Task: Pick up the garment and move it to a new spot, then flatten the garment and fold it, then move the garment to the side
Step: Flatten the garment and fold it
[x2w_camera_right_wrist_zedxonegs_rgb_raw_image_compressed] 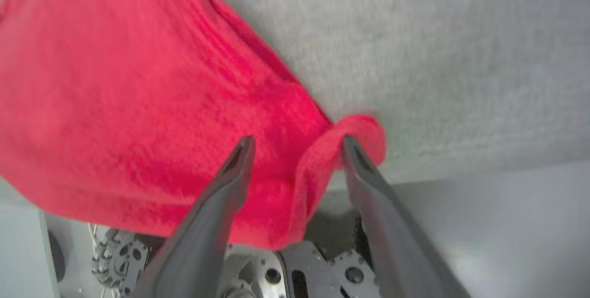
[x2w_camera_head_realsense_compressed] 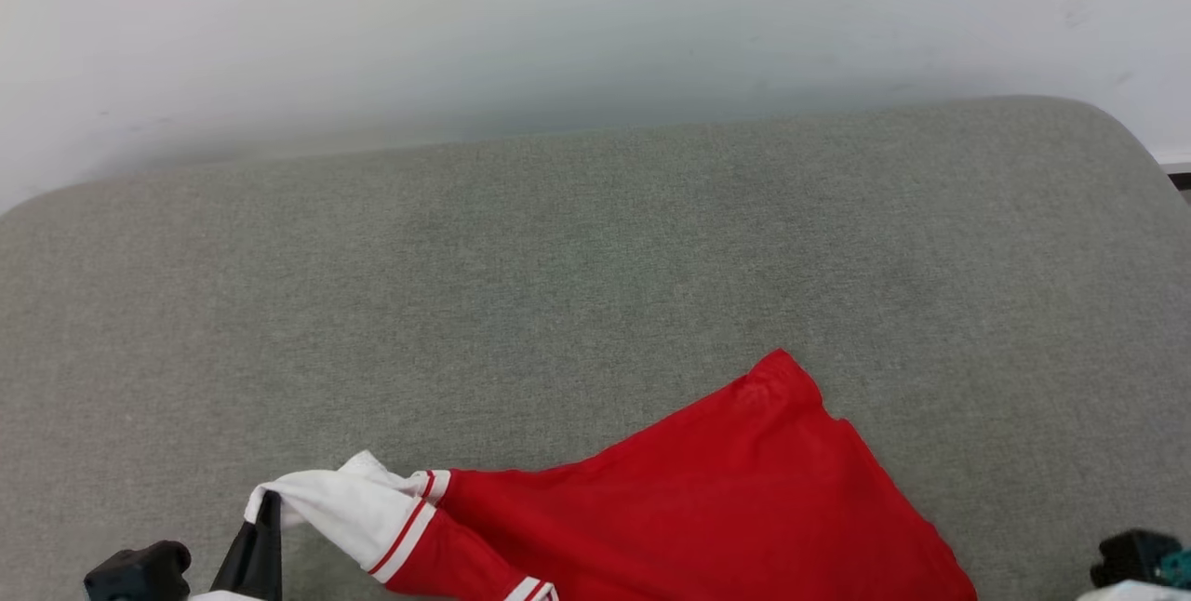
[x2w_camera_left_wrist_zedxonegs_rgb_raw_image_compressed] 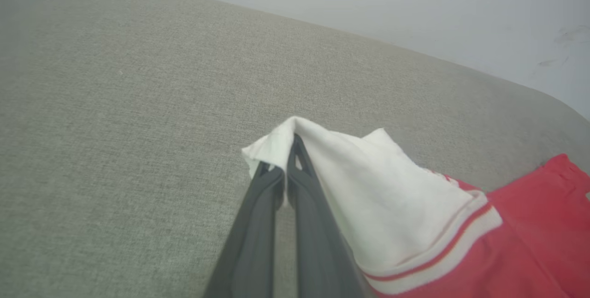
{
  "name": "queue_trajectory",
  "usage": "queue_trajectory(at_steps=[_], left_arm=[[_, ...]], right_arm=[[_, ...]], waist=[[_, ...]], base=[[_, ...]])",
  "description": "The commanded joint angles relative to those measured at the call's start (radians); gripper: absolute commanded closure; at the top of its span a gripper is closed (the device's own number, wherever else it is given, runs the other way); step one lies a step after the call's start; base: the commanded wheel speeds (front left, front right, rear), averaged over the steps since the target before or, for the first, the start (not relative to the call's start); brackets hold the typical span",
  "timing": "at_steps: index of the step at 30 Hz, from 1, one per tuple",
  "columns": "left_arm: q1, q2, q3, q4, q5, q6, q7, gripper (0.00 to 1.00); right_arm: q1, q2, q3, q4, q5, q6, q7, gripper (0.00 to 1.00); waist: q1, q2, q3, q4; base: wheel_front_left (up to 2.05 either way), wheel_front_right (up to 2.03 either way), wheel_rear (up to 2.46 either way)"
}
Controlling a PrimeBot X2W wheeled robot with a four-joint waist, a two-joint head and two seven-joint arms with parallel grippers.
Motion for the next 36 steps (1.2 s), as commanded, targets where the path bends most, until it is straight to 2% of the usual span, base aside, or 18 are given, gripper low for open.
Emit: queue_trajectory(at_steps=[1,4,8,10,12,16,19,24,29,35,36], left_arm=[[-0.015,0.006,0.0,0.0,0.006,0.0,-0.004,1.0],[-0.029,0.01,-0.005,-0.003,0.012,-0.001,-0.009,1.0],[-0.057,0.011,-0.017,-0.008,0.022,-0.002,-0.011,1.0],[-0.079,0.01,-0.023,-0.012,0.024,-0.005,-0.011,1.0],[-0.11,0.01,-0.03,-0.024,0.03,-0.007,-0.013,1.0],[-0.179,0.005,-0.051,-0.035,0.041,-0.02,-0.02,1.0],[-0.221,-0.002,-0.067,-0.03,0.048,-0.033,-0.033,1.0],[-0.265,-0.019,-0.09,-0.025,0.052,-0.044,-0.053,1.0],[-0.299,-0.031,-0.101,-0.014,0.05,-0.057,-0.07,1.0],[-0.323,-0.038,-0.105,0.019,0.045,-0.068,-0.086,1.0],[-0.325,-0.04,-0.105,0.025,0.044,-0.071,-0.088,1.0]], right_arm=[[-0.036,-0.007,0.005,-0.022,0.015,0.0,-0.051,0.0],[-0.094,-0.036,0.031,-0.054,0.039,0.0,-0.23,0.0],[-0.199,-0.077,0.092,-0.026,0.072,0.0,-0.442,0.0],[-0.259,-0.1,0.131,0.011,0.086,0.0,-0.494,0.0],[-0.334,-0.131,0.173,0.051,0.093,0.0,-0.498,0.0],[-0.503,-0.19,0.271,0.128,0.113,0.0,-0.371,0.0],[-0.622,-0.223,0.331,0.168,0.119,0.0,-0.209,0.0],[-0.741,-0.22,0.417,0.186,0.097,0.0,0.03,0.0],[-0.792,-0.2,0.469,0.233,0.092,0.0,0.121,0.0],[-0.75,-0.18,0.546,0.355,0.119,0.0,0.208,0.0],[-0.741,-0.177,0.549,0.371,0.127,0.0,0.219,0.49]], waist=[[0.0002,0.0,0.006,-0.004],[0.0002,0.0,0.014,-0.007],[0.0002,0.0,0.033,0.003],[0.0002,0.0,0.051,0.012],[0.0002,0.0,0.086,0.024],[0.0002,0.0,0.162,0.057],[0.0002,0.0,0.201,0.083],[0.0002,0.0,0.246,0.12],[0.0002,0.0,0.286,0.146],[0.0002,0.0,0.305,0.155],[0.0002,0.0,0.304,0.155]], base=[[0.0,0.0,0.0],[0.0,0.0,0.0],[0.0,0.0,0.0],[0.0,0.0,0.0],[0.0,0.0,0.0],[0.0,0.0,0.0],[0.0,0.0,0.0],[0.0,0.0,0.0],[0.0,0.0,0.0],[0.0,0.0,0.0],[0.0,0.0,0.0]])
